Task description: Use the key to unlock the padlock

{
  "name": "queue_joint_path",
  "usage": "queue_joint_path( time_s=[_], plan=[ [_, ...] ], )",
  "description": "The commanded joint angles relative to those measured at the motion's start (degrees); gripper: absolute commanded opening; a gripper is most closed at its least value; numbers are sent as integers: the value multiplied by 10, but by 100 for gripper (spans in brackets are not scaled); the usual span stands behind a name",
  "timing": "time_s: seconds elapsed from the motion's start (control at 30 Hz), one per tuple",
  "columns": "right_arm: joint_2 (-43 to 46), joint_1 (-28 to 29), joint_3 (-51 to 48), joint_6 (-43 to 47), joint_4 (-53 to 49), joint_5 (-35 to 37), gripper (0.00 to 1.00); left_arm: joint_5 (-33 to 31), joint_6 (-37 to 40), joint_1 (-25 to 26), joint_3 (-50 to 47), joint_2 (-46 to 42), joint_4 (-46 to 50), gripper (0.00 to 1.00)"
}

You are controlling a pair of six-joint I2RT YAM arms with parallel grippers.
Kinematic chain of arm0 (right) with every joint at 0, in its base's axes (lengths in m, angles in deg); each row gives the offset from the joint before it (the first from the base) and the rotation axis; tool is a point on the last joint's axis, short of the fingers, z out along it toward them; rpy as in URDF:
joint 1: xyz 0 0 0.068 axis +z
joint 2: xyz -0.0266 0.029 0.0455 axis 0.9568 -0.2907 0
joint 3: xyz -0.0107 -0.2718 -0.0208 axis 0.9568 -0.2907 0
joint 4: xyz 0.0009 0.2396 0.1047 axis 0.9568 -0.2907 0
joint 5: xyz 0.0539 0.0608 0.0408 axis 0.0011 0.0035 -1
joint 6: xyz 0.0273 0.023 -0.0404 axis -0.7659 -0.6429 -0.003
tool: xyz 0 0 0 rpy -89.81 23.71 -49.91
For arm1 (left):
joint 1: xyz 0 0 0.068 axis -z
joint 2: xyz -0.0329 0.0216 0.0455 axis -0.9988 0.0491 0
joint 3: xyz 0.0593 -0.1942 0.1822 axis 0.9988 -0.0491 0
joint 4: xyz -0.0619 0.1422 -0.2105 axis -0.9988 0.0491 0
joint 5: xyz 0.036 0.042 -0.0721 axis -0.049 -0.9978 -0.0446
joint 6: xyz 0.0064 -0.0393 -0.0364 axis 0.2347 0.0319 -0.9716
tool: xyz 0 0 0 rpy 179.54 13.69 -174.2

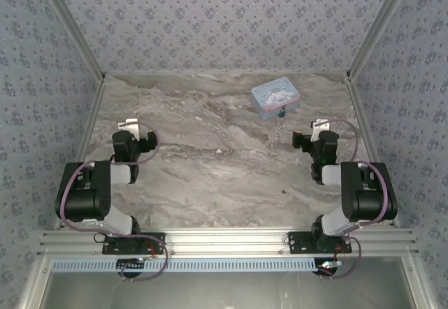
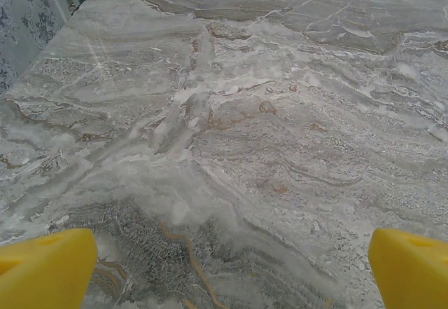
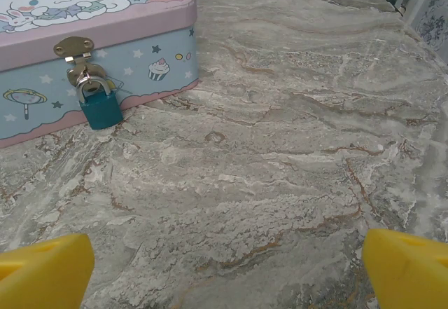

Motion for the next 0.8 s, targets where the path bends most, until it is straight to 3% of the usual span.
queue_joint_path(
  time_s=[0.0,0.77],
  plan=[
    [-3,3,6,-9,0,10,100,6,-5,3,6,1,0,99],
    [-4,-1,6,-11,-1,1,100,6,-6,3,7,2,0,100]
  ],
)
